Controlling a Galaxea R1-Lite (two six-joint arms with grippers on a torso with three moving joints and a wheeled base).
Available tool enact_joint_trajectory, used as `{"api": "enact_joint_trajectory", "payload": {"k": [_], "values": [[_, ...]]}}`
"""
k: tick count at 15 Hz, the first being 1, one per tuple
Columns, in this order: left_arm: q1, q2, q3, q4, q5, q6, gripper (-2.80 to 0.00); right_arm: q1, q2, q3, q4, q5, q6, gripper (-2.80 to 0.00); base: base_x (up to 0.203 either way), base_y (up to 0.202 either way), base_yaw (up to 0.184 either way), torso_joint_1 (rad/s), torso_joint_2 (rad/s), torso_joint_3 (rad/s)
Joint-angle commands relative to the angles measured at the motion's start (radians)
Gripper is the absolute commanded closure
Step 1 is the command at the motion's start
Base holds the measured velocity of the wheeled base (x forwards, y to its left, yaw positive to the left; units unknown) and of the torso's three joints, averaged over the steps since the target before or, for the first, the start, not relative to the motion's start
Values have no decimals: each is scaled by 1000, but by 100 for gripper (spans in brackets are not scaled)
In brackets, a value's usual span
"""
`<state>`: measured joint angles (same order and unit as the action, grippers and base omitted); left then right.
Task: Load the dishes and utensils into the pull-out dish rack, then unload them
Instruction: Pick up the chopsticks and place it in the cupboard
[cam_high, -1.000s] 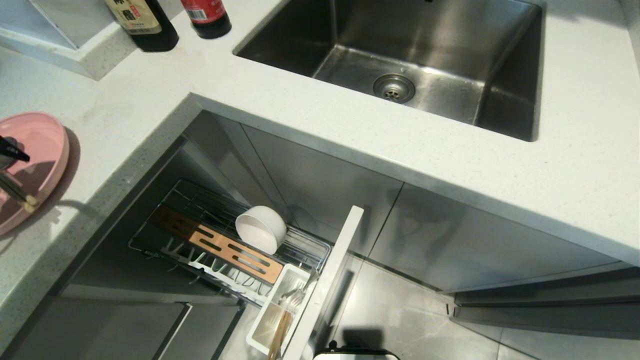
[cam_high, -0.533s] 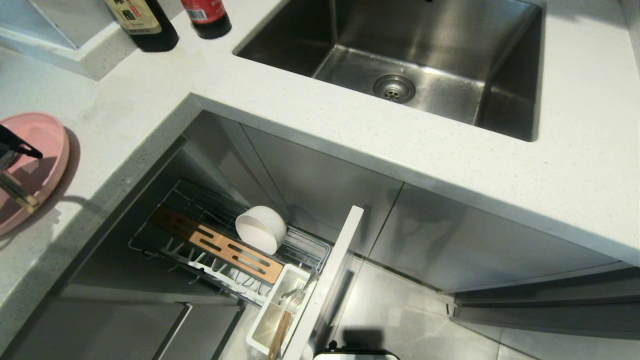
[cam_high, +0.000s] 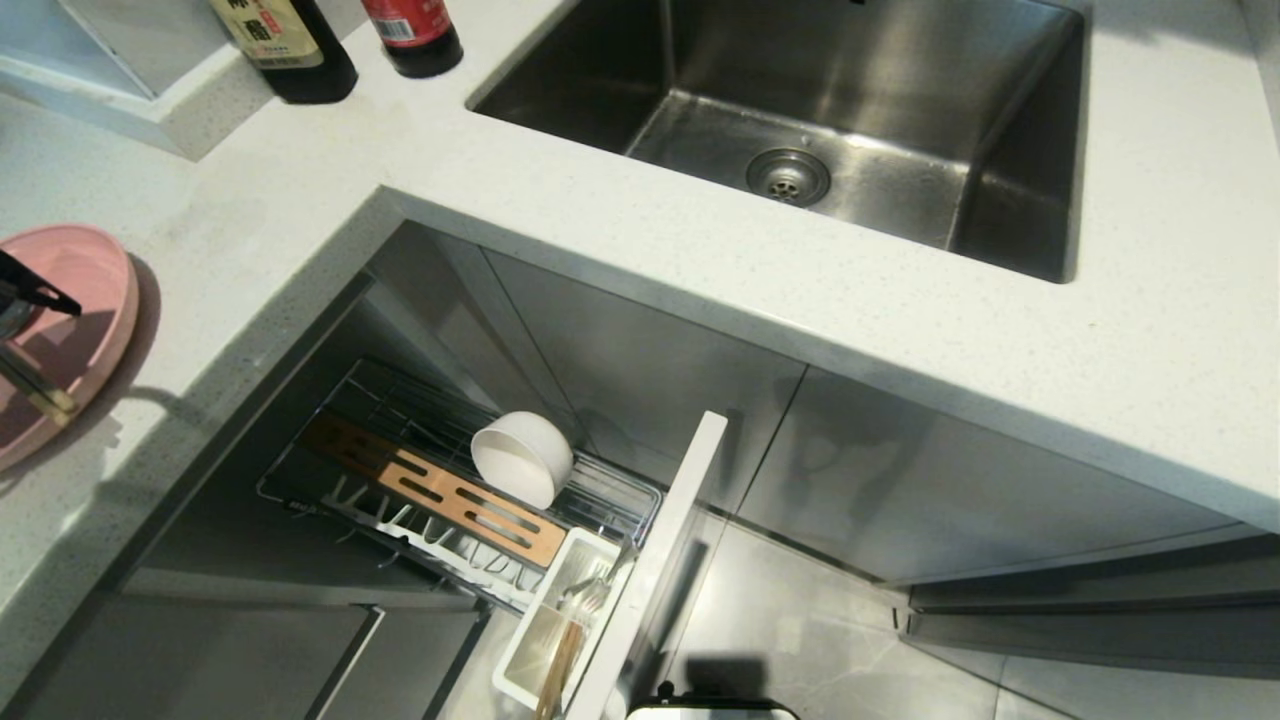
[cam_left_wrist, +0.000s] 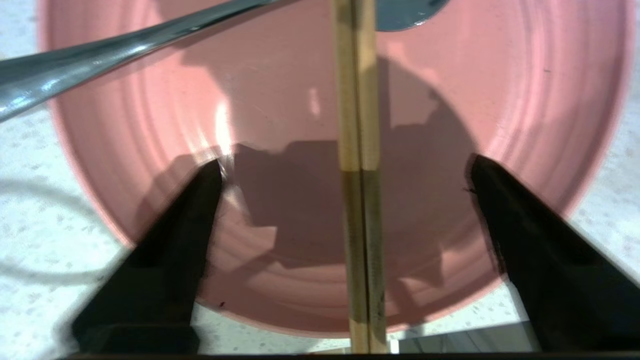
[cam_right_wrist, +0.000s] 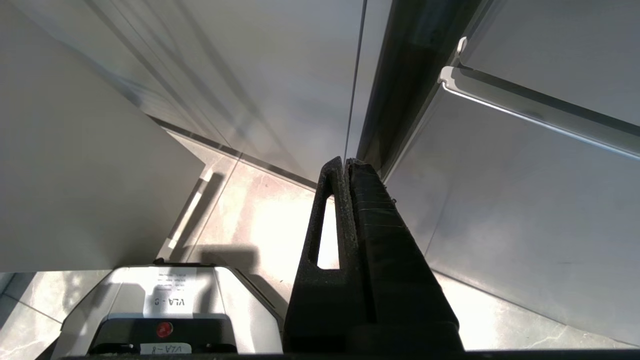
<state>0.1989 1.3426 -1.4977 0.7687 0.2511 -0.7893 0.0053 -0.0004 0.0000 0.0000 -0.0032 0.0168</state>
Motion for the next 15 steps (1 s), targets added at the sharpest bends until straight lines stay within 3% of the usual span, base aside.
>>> {"api": "enact_joint_trajectory", "payload": {"k": [1,15], "values": [[5,1,0,4,2,-4,0,1,0,2,0,0,0,0,0,0,0,0,0,0],[52,-41,-10,-11,4,7,0,1,0,2,0,0,0,0,0,0,0,0,0,0]]}}
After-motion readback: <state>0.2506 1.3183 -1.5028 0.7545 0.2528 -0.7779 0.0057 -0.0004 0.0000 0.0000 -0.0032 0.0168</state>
